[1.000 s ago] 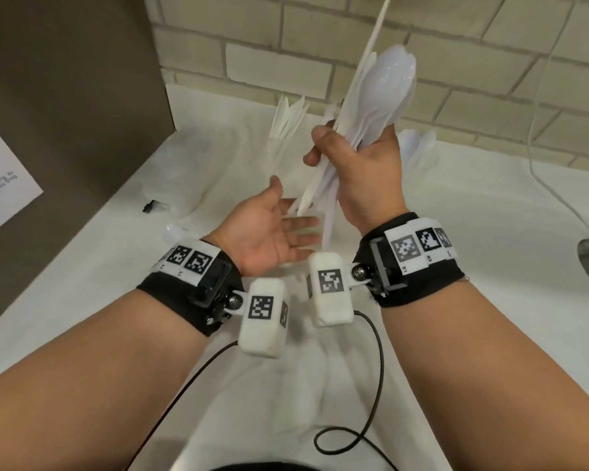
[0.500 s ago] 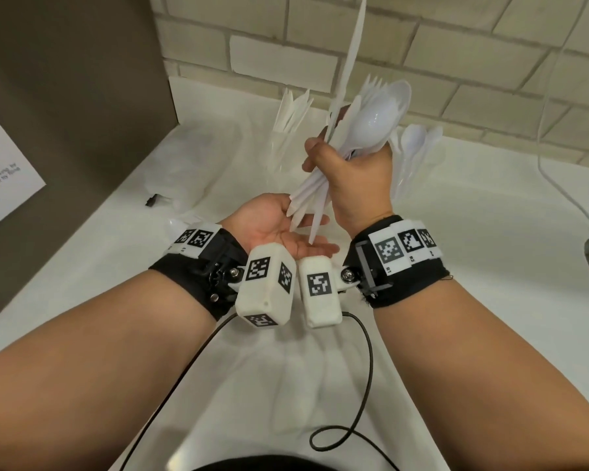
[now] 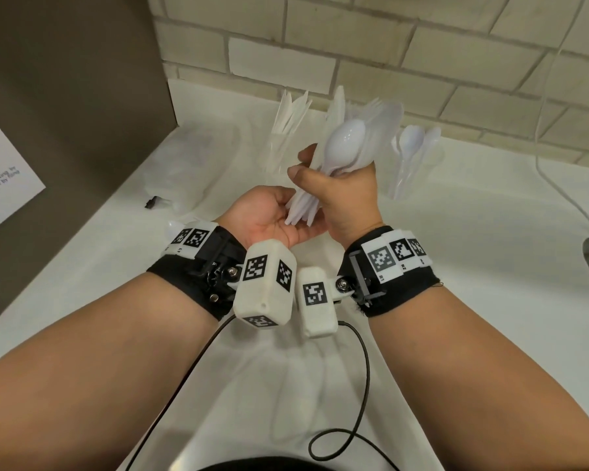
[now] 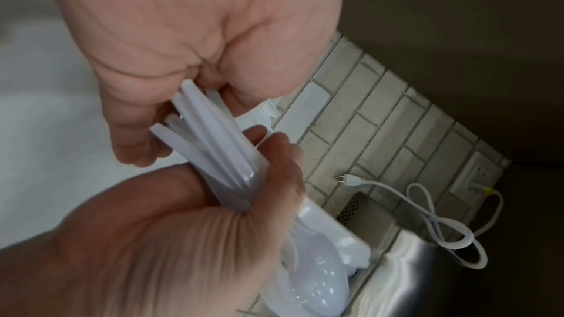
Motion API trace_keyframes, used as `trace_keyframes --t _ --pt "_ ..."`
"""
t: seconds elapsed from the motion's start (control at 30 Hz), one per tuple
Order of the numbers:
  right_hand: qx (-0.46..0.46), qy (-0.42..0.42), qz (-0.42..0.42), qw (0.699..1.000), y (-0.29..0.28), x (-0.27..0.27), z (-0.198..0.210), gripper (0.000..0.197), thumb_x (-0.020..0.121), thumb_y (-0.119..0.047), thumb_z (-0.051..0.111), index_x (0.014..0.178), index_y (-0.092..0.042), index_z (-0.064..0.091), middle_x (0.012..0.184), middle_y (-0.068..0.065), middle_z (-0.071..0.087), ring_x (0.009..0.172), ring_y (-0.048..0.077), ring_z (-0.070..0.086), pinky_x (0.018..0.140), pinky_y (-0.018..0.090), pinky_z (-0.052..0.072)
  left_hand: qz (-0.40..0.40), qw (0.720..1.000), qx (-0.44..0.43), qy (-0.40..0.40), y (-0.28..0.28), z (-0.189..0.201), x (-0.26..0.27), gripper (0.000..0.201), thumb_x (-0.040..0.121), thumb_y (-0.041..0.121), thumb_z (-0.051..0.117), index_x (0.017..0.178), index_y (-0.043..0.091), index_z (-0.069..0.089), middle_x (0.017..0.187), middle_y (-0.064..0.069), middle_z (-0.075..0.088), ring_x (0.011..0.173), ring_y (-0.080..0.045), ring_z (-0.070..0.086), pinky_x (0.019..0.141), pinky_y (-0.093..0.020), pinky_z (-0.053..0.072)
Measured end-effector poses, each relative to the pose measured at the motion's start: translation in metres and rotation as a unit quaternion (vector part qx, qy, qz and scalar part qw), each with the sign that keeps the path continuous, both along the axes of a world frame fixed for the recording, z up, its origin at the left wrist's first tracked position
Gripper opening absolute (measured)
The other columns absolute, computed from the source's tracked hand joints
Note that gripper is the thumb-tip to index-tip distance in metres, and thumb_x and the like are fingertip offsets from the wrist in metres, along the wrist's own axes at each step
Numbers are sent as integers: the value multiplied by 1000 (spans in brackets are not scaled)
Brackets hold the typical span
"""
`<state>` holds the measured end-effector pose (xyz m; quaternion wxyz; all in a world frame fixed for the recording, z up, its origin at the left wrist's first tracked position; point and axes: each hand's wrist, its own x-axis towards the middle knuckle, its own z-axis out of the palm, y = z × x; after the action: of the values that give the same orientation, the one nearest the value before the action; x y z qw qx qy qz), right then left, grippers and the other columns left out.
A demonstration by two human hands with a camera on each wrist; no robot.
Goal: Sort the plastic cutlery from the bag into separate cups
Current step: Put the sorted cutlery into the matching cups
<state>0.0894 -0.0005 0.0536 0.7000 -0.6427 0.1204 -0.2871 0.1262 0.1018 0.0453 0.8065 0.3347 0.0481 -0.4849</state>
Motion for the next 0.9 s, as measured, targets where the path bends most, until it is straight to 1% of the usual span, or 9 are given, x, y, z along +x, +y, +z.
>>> trace_keyframes --t 0.27,0.4,0.47,0.53,0.6,0.67,0.77,0.83,0.9 --pt "5 38 3 999 2 -1 -6 54 58 -9 82 106 6 60 94 19 71 88 29 71 79 49 59 14 1000 23 8 -1 -3 3 55 103 37 22 114 -6 54 102 -24 70 96 -35 67 88 -52 49" --pt "1 35 21 999 0 -4 -3 7 74 3 69 78 0 64 68 10 70 71 26 70 72 45 59 -15 1000 19 -4 2 -10 9 71 97 57 20 126 -1 48 118 -24 64 108 -40 62 99 -56 42" --pt "-7 34 27 999 -3 -7 -1 9 75 4 61 70 -4 60 58 9 65 61 28 66 63 42 57 -20 996 57 -62 6 -7 10 70 94 63 21 119 6 55 109 -15 65 99 -34 62 99 -47 39" --pt "-42 44 36 998 -7 -10 -3 8 73 3 59 68 -2 58 53 10 59 53 26 61 57 37 55 38 982 89 -163 11 0 10 66 93 64 29 126 12 53 115 -6 59 106 -26 58 103 -40 34" --pt "-88 78 67 991 -8 -15 -8 6 71 2 61 66 1 59 51 11 59 50 27 60 58 39 56 95 944 99 -301 15 12 9 61 89 59 47 138 22 42 131 0 54 123 -21 50 110 -40 32" --pt "-142 122 103 977 -6 -18 -13 5 68 -1 61 69 4 60 52 14 60 50 27 61 59 40 57 103 895 79 -426 15 23 8 74 75 50 71 136 36 33 131 -1 51 124 -18 50 106 -35 38" --pt "-210 182 148 949 4 -19 -15 8 72 1 61 80 3 62 57 16 62 51 25 59 52 31 50 91 788 111 -599 9 28 5 97 54 41 87 133 38 30 133 8 40 123 -12 47 98 -28 47" --pt "-225 194 169 940 7 -19 -13 13 74 6 60 76 -7 60 51 3 61 48 16 59 48 23 46 121 732 176 -647 4 24 1 82 56 36 86 126 30 44 116 17 49 107 -5 52 94 -21 45" --pt "-226 191 178 939 8 -19 -12 22 72 9 60 76 -13 57 52 -5 61 49 12 63 47 22 50 166 725 199 -638 1 19 -1 51 63 23 83 107 26 58 96 17 55 91 -3 55 86 -20 46"
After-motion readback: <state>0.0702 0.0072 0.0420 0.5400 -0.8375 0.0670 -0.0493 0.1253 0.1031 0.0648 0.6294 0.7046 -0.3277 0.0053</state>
